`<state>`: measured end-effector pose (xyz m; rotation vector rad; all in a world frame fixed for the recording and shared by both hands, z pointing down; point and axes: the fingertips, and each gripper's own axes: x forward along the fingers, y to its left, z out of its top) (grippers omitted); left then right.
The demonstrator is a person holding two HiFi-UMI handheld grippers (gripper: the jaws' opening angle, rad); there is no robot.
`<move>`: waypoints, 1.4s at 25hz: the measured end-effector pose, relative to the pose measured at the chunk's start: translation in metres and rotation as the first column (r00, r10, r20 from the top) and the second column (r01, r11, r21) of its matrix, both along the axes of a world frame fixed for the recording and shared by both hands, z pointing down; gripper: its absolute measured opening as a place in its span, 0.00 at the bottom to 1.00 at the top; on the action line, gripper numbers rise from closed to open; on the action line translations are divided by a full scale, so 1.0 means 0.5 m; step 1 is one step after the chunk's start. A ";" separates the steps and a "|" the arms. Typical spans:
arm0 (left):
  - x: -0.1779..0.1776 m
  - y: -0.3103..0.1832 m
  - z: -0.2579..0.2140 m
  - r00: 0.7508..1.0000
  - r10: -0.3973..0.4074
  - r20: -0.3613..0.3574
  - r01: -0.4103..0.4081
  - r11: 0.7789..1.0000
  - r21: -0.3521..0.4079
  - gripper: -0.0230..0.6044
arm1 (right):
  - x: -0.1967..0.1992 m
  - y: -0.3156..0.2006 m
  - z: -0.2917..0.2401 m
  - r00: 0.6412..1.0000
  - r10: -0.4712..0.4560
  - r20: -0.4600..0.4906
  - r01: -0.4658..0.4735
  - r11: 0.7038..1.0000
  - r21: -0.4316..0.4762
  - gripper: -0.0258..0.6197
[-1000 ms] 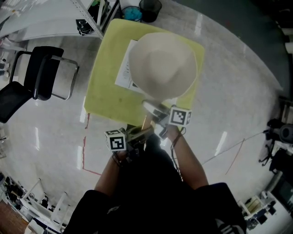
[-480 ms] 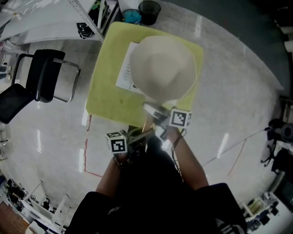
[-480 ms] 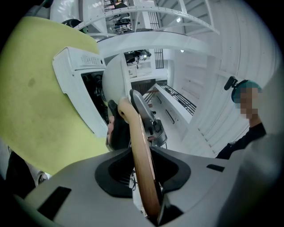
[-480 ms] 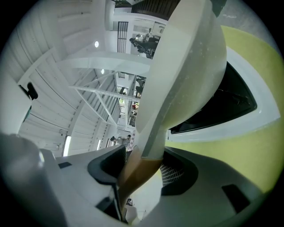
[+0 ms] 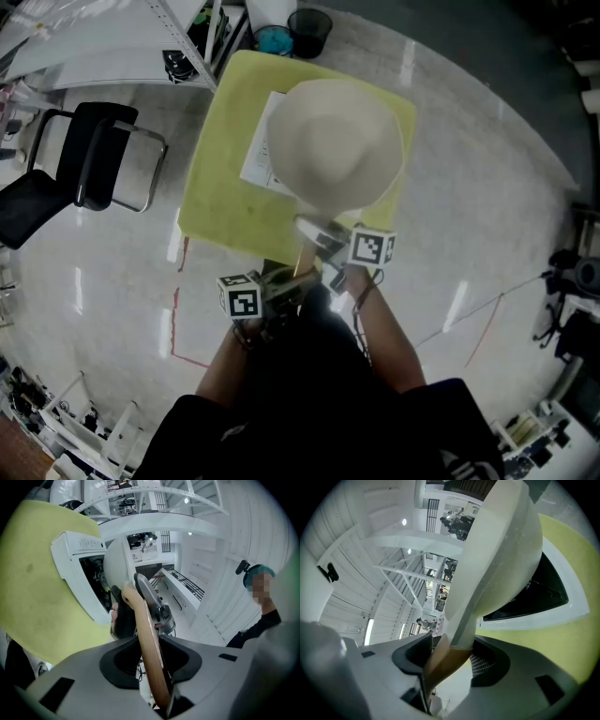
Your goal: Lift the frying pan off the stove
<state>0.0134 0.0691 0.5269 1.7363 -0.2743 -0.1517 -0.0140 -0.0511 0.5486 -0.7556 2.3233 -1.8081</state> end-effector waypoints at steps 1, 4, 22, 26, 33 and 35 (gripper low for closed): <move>0.001 0.001 -0.006 1.000 0.000 -0.003 0.000 1.000 0.005 0.28 | -0.001 0.000 -0.007 1.000 -0.004 -0.002 0.004 1.000 0.004 0.42; 0.002 0.006 -0.023 1.000 -0.003 -0.013 0.003 1.000 0.025 0.28 | -0.004 0.004 -0.029 1.000 -0.014 -0.001 0.014 1.000 0.015 0.42; 0.011 0.019 -0.178 1.000 -0.023 -0.020 0.026 0.990 0.139 0.29 | 0.003 0.018 -0.205 0.999 -0.033 -0.008 0.034 0.990 0.133 0.44; 0.018 0.031 -0.204 1.000 -0.022 -0.021 0.025 0.986 0.163 0.29 | 0.014 0.030 -0.233 0.999 -0.033 -0.012 0.034 0.987 0.154 0.44; 0.030 0.043 -0.228 1.000 0.006 -0.022 -0.002 0.981 0.192 0.29 | 0.028 0.043 -0.256 0.999 -0.028 -0.030 0.032 0.986 0.165 0.44; 0.033 0.047 -0.236 1.000 0.010 -0.024 -0.005 0.980 0.200 0.29 | 0.031 0.048 -0.264 0.999 -0.024 -0.025 0.028 0.985 0.168 0.44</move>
